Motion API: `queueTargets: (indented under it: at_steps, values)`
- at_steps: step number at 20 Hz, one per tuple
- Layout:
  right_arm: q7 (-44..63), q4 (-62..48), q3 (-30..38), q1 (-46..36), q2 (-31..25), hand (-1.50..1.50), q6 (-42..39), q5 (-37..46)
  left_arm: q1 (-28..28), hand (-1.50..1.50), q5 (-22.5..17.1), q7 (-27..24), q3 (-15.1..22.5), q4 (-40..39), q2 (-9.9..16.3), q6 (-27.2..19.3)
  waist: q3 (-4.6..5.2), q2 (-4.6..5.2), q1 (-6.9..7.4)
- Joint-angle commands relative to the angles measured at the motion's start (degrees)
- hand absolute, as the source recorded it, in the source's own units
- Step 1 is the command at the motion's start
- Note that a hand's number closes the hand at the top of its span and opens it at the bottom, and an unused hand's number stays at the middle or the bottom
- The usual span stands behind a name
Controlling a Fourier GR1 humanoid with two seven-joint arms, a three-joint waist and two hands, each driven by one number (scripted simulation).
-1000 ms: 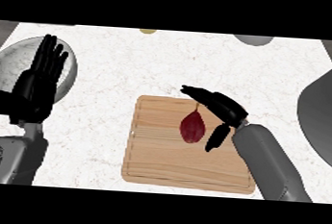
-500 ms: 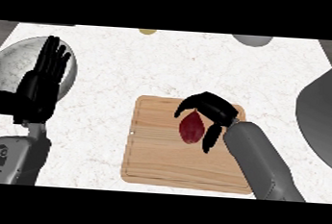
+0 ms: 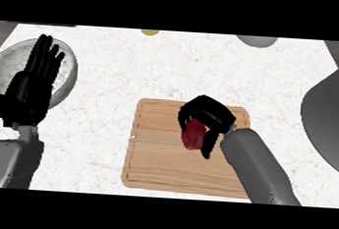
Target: Pick the pear from the cutting board and place it in the pot
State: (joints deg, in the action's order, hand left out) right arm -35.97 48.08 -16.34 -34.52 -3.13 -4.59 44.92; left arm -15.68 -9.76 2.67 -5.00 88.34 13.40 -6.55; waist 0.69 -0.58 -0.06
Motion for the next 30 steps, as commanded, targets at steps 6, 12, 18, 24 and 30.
queueTargets:
  at_steps: [6,12,18,24,30]
  values:
    - [10.97,19.49,-13.35,21.92,-1.97,1.5,7.15,13.84,4.98,0.0,0.33,-1.29,-1.69,0.56,0.47,-0.3,-0.42,-1.46,-3.96]
    - [18.8,39.59,-16.67,34.63,-6.24,1.5,6.21,17.49,4.98,0.0,-0.81,0.05,-4.76,0.83,2.57,-0.59,-0.39,-1.81,-6.48]
    - [27.1,64.71,-7.57,44.9,-14.11,1.5,8.92,17.14,6.92,0.0,-0.32,-1.18,-3.07,1.64,0.6,-0.56,-0.43,-1.18,-6.67]
    - [32.42,87.01,1.52,57.75,-15.33,1.5,11.02,11.58,6.46,0.0,0.12,-1.87,-2.92,2.14,0.99,-0.13,-0.64,-0.3,-4.67]
    - [33.86,91.84,22.93,59.67,-17.5,1.5,8.54,-3.54,3.65,0.0,0.5,0.82,-0.78,2.81,0.19,-0.04,-0.77,0.33,-2.24]
